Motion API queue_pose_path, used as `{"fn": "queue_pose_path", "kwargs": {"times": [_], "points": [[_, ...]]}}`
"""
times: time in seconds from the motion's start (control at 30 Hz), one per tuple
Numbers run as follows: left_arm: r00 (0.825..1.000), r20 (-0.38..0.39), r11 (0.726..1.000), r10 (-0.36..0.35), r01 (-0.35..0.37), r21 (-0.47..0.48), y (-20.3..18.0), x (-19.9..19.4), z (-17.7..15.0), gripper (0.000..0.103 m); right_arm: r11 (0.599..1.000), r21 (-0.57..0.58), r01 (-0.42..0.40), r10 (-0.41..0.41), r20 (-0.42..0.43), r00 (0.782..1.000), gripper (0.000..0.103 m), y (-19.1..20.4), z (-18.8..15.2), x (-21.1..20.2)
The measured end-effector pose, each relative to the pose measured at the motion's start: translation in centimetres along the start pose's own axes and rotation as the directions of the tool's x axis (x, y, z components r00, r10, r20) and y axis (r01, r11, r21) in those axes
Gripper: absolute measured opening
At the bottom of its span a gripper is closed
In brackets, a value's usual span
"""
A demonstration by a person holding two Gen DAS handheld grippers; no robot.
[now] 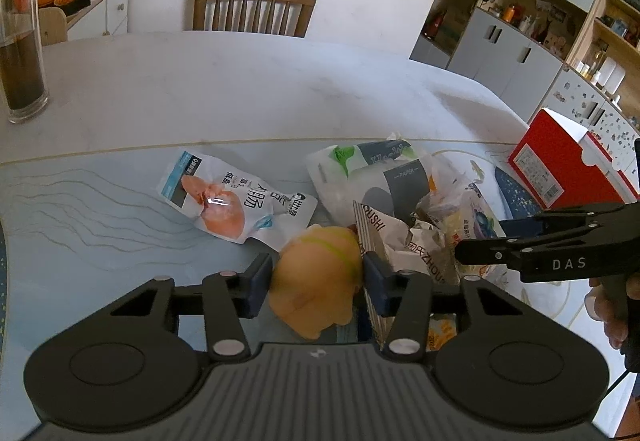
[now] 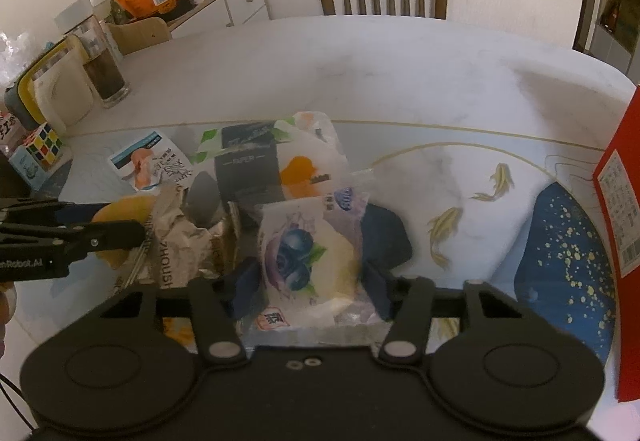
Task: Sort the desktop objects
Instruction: 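Grasp the orange figurine with the left tool while the right tool grasps the blueberry bread bag, then carry the orange figurine and blueberry bread bag over the shoebox with both tools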
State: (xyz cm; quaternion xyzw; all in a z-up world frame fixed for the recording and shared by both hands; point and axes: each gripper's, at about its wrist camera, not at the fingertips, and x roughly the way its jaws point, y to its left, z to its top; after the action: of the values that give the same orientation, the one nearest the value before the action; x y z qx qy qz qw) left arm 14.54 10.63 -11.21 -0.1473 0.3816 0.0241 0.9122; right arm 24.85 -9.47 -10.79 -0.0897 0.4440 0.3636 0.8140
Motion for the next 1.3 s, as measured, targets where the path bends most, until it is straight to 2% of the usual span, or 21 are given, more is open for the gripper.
{"fn": "queue_pose_path", "kwargs": {"times": [0.6,1.3], "points": [[0.999,0.054,0.999,-0.007,0.01,-0.049,0.1,-3.0,0.5,0.045,1.0,0.011,-0.002,0.002,0.027,1.0,0.05,-0.4,0.0,-2.4],[0.995,0.098,0.999,-0.034,0.035,-0.009,-4.3,-6.7,1.8,0.045,0.999,0.031,-0.032,0.029,0.078,0.996,0.05,-2.0,-0.4,-9.5]]}}
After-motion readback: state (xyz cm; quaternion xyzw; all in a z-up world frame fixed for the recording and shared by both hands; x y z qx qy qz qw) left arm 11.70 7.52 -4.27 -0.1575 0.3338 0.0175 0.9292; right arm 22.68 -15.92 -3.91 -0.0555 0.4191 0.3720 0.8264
